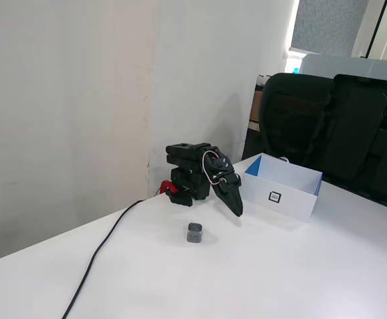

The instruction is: Grasp the gray block and put it in the box.

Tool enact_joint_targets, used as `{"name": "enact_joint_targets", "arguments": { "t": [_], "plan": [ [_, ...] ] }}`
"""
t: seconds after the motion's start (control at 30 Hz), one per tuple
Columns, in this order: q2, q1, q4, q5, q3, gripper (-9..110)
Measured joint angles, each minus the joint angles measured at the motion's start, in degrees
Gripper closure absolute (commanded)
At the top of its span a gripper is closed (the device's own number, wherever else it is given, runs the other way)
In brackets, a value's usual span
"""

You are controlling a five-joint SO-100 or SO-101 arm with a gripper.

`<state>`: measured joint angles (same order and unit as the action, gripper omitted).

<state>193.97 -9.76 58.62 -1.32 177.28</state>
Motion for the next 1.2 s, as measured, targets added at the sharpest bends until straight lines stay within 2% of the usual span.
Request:
{"name": "enact_joint_targets", "arguments": {
  "t": [1.2],
  "plan": [
    [0.0, 1.05, 0.0, 0.18, 0.0, 101]
  ]
}}
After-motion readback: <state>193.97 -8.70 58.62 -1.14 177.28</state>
